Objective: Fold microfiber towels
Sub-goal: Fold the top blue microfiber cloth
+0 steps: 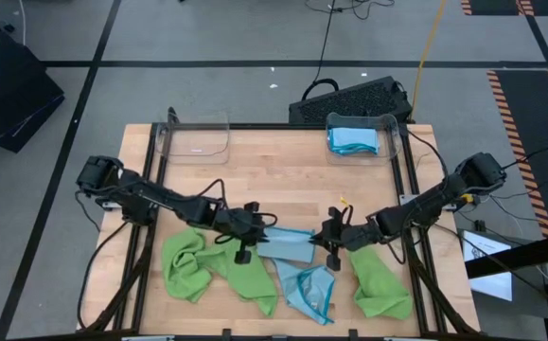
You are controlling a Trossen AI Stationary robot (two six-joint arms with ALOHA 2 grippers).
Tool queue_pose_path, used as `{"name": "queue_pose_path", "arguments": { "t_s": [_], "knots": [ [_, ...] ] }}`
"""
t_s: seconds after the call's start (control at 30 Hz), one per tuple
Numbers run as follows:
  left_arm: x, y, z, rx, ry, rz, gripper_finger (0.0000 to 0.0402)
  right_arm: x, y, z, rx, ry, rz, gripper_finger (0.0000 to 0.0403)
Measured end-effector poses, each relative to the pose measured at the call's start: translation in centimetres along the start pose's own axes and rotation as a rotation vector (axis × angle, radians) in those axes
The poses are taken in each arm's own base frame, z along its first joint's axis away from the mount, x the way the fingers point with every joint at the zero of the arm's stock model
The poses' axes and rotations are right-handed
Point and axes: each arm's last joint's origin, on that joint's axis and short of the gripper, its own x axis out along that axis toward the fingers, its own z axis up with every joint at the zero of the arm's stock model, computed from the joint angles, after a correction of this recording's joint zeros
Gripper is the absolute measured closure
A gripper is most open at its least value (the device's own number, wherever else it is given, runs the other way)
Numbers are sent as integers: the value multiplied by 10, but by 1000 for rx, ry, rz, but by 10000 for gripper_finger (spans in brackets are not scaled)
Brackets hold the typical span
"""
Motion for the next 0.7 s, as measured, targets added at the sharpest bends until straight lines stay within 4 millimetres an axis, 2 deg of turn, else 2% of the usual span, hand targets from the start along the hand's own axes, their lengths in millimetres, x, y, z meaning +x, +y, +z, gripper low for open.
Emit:
{"name": "queue_pose_path", "arguments": {
  "t_s": [0.2, 0.33, 0.43, 0.53, 0.7],
  "knots": [
    [-2, 5, 2, 5, -7, -18, 392, 1, -1, 1, 1, 27, 51, 395],
    [-5, -7, 6, 42, -36, -166, 386, -2, 8, 3, -24, 25, 180, 395],
    [-7, -16, 8, 92, -73, -210, 395, -7, 15, 7, -54, -19, 253, 395],
    [-7, -16, 9, 99, -81, -161, 391, -9, 13, 8, -59, -35, 212, 395],
    [-4, 5, 7, 54, -61, -19, 383, -4, -3, 2, -11, 42, 69, 395]
  ]
}}
